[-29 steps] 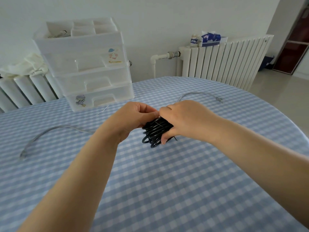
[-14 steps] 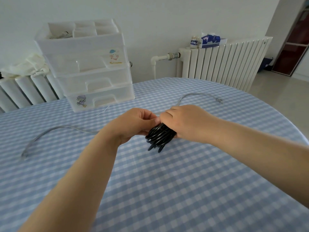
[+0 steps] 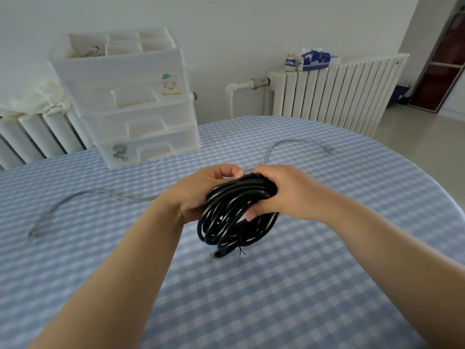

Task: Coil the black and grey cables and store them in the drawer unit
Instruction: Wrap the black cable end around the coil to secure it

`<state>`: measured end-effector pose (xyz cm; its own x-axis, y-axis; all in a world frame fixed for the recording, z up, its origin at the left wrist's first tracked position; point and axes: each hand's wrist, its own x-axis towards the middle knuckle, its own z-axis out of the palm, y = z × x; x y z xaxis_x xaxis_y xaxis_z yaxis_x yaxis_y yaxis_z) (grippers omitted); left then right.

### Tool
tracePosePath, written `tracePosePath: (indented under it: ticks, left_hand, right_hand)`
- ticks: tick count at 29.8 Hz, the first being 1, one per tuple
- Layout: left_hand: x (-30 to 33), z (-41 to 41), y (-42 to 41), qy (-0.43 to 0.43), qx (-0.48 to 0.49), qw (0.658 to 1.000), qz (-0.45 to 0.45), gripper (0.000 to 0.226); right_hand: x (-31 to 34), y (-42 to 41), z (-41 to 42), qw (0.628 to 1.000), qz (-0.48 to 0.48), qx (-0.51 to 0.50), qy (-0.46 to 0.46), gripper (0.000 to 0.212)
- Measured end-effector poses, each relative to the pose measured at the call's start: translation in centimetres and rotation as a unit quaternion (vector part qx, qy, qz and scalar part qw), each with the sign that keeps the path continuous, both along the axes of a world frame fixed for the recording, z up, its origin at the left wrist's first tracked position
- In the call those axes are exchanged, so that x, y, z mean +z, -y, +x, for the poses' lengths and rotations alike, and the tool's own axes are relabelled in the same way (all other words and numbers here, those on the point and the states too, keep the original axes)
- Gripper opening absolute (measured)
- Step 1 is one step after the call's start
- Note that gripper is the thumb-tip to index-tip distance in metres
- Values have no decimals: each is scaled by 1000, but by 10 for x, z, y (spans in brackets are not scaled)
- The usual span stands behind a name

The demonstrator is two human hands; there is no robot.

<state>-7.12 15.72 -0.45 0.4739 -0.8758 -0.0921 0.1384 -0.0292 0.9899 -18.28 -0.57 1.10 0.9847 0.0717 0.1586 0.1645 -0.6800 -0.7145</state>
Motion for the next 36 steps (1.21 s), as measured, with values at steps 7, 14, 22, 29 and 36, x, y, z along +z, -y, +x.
tracePosePath:
  ticks: [7, 14, 22, 29, 36]
  left_hand:
    - [-8, 3, 1, 172, 24, 985, -17, 31]
    - [-7, -14, 11, 283, 60, 954, -75, 38]
    - [-6, -25, 26, 314, 140, 937, -63, 19]
    - [-19, -13, 34, 327, 162, 931, -9, 11]
    - [-37, -13, 42, 372, 235, 898, -16, 24]
  right_hand:
    - [-23, 5, 3, 968, 239, 63, -30, 27]
    - [-37, 17, 7, 850, 509, 101, -97, 50]
    - [-39, 15, 6, 801, 577, 107, -117, 68]
    - [-30, 16, -1, 904, 410, 0, -123, 63]
    - [-30, 14, -2, 907, 405, 9, -115, 52]
